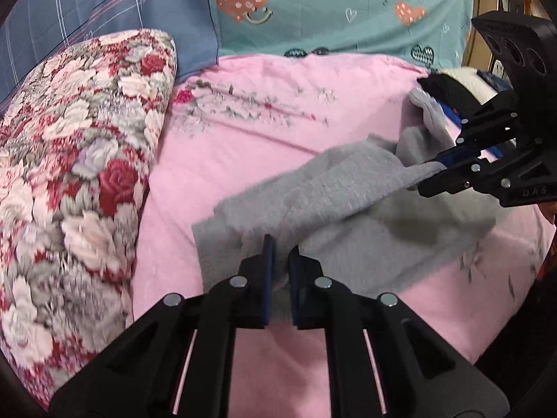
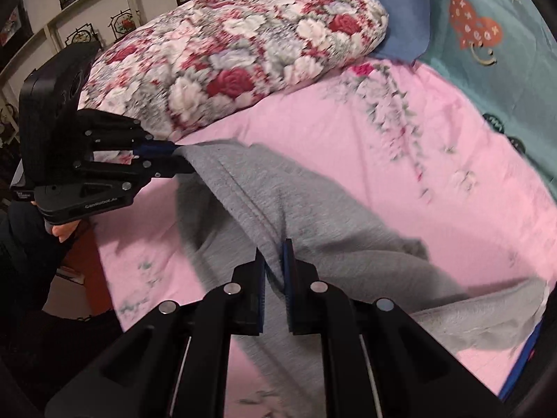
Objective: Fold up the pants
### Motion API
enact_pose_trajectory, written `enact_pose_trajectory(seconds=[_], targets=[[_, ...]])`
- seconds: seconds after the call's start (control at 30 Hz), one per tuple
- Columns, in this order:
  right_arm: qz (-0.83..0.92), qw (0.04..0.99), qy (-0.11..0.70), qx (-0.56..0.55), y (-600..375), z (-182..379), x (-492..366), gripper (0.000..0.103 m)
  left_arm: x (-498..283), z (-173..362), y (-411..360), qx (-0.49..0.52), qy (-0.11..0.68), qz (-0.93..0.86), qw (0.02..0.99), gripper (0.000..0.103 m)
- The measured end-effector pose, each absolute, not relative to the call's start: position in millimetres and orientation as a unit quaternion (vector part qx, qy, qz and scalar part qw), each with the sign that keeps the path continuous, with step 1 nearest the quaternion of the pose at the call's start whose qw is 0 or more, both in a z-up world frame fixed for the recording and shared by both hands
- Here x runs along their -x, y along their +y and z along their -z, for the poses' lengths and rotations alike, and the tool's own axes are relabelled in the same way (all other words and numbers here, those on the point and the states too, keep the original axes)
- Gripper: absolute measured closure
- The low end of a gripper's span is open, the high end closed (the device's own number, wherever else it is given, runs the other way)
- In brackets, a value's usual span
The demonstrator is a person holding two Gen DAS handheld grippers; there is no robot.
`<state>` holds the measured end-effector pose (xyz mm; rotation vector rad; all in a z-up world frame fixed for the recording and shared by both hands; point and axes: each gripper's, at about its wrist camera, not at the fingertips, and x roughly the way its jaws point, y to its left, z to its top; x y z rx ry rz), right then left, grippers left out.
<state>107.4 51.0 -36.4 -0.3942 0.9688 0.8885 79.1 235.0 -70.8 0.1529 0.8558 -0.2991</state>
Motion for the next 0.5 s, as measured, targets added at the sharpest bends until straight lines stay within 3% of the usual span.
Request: enact_pose_trajectory(seconds=[0.3,0.4,0.43,0.47,0.5], targets=[[-0.382,0.739,0.518,0.199,82,127,-79,0.093,-70,115,245,-0.078,0.485,0.165,0.855,0.089],[-0.389,0.739,0.521,0.177,79,129,-83,0.092,-62,110,254,-0.048,0.482,0.179,0.857,0.087],[-0.394,0.736,0.525,0.167,77,127,-86,0.092,-58,108,257,-0.037,0.483,0.181,0.856,0.081],[-0.394,0.735,0.528,0.157,74,127,-88,0.092,-54,104,261,-0.023,0.481,0.182,0.857,0.051],[-0.394,0.734,0.533,0.148,72,128,-89,0.092,-49,99,264,-0.016,0.473,0.177,0.863,0.027]])
